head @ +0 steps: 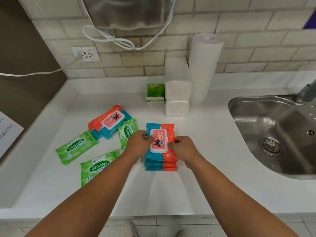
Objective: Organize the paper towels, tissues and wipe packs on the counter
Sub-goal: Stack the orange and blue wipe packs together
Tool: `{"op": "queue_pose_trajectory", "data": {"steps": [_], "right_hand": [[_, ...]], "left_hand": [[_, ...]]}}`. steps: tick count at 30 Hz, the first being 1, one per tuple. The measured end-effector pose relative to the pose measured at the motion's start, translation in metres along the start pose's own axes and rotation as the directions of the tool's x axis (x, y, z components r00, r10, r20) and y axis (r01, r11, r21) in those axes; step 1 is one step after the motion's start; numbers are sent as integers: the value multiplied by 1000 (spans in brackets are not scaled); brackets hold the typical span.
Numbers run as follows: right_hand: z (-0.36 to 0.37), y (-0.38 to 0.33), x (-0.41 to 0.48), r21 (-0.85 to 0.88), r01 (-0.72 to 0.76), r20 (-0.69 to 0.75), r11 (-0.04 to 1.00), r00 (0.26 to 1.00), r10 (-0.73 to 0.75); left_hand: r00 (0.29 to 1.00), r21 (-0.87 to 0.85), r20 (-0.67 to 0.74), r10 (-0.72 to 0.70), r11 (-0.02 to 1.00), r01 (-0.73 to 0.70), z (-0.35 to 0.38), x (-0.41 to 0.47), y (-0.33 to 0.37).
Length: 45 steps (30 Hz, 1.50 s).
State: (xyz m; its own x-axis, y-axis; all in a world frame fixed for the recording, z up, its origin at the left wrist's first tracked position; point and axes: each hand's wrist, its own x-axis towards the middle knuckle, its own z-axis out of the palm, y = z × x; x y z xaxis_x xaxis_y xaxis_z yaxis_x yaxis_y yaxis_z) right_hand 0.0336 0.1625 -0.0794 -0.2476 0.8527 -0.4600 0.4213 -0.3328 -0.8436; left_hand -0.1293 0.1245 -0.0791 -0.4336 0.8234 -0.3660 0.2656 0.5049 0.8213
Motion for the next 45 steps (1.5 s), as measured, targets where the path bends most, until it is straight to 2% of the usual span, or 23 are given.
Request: {"op": "queue_pose_trajectory", "data": {"steps": [3, 7, 10, 14, 21, 24, 26, 28, 31, 34, 37, 40, 45], "right_hand": [[2, 6, 2, -89, 24, -49, 996, 998, -29], [4, 9, 5, -65, 2, -98, 998, 995, -8], [9, 9, 6, -5, -35, -44, 999, 998, 35], [19, 8, 3, 63, 1, 23, 998, 1000, -3], [19, 8, 4, 44, -9, 36, 999, 999, 8], [19, -1, 9, 18, 9, -16, 1000, 1000, -8], [22, -9, 11, -34, 68, -103, 997, 992, -72], [27, -18, 11, -139, 143, -180, 980, 969, -167], [40, -33, 12, -307, 278, -235, 910, 904, -356], [58, -48, 18, -430, 415, -162, 802, 838, -521], [82, -63, 28, -498, 470, -56, 729, 821, -568], [107, -77, 42, -517, 493, 33, 700, 828, -559], [145, -94, 70, -515, 443, 148, 734, 890, -432]], "left_hand": [[1000, -1, 6, -23, 1000, 23, 5, 2, -8], [999, -54, 23, -31, 998, 33, 7, 4, -15], [997, -86, 69, -33, 996, 39, 9, 2, -15], [997, -89, 80, -3, 996, 10, 13, -1, -17], [990, -82, 138, -5, 996, 16, 11, 2, -21], [986, -45, 166, 8, 999, 0, 4, 6, -20], [990, 45, 142, 12, 999, -19, -3, 8, -19], [998, 127, 53, 36, 991, -43, -15, 14, -18], [991, 112, -62, 116, 988, -109, -45, 26, -20], [979, 102, -126, 162, 984, -149, -81, 40, -23], [965, 181, -176, 196, 970, -164, -114, 54, -29], [959, 278, -195, 207, 949, -148, -141, 68, -36], [971, 370, -176, 164, 925, -89, -176, 96, -52]]}}
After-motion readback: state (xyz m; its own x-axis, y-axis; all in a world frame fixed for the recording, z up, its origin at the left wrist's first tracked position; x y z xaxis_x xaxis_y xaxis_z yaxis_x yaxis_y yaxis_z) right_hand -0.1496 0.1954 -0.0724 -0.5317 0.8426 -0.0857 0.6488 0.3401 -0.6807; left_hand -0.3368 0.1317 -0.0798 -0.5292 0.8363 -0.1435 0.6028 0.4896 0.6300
